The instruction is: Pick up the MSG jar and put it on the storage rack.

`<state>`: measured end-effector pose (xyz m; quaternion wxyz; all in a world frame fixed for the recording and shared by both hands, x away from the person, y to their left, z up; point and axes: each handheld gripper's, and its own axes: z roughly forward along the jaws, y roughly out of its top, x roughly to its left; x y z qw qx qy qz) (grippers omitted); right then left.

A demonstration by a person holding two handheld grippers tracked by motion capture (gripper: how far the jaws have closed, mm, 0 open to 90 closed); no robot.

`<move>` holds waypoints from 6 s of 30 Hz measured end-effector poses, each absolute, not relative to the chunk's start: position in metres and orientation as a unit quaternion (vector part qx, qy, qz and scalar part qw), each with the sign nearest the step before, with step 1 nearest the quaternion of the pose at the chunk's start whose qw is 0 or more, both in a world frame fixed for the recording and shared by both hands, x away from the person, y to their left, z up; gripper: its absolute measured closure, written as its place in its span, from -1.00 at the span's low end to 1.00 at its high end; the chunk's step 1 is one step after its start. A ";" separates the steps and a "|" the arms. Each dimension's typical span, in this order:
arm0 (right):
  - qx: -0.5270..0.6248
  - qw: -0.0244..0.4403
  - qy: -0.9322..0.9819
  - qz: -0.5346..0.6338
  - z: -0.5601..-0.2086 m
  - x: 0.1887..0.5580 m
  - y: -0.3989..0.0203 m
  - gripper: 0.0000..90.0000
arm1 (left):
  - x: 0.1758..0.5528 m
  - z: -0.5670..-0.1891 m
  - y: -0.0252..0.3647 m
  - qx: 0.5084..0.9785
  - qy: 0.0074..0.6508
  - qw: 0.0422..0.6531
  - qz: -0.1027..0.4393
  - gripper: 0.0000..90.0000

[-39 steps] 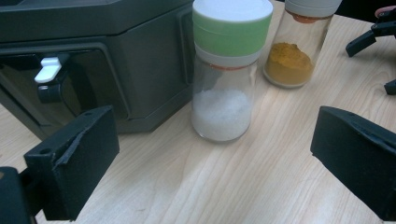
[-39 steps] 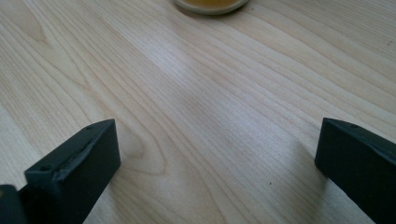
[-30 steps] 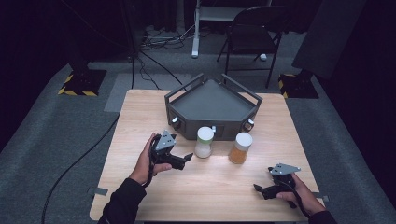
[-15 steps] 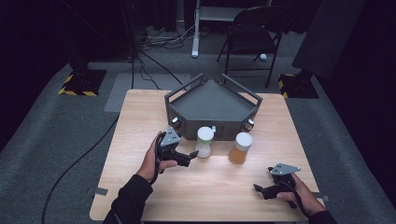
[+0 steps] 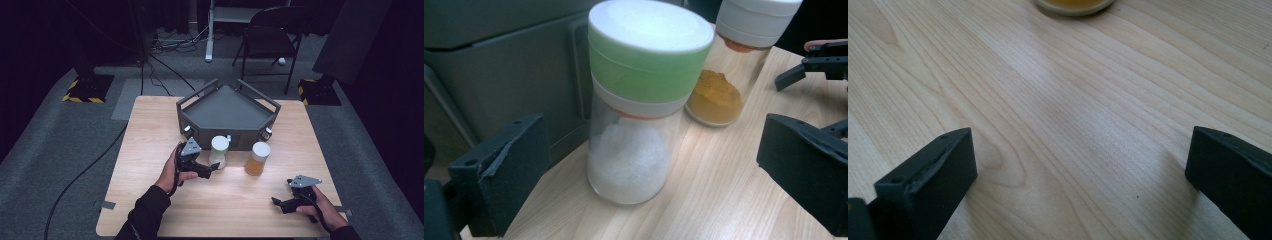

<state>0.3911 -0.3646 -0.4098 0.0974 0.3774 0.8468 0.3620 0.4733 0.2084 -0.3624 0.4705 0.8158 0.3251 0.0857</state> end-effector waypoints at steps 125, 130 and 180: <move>0.374 0.096 0.848 0.363 -0.410 0.392 -0.366 -1.00 | 0.468 -0.296 0.170 0.762 0.347 0.512 0.190 -0.23; 0.374 0.096 0.848 0.363 -0.410 0.392 -0.366 -1.00 | 0.472 -0.288 0.170 0.759 0.347 0.517 0.192 -0.23; 0.373 0.096 0.848 0.363 -0.410 0.392 -0.367 -1.00 | 0.549 -0.263 0.149 0.759 0.378 0.475 0.238 -0.24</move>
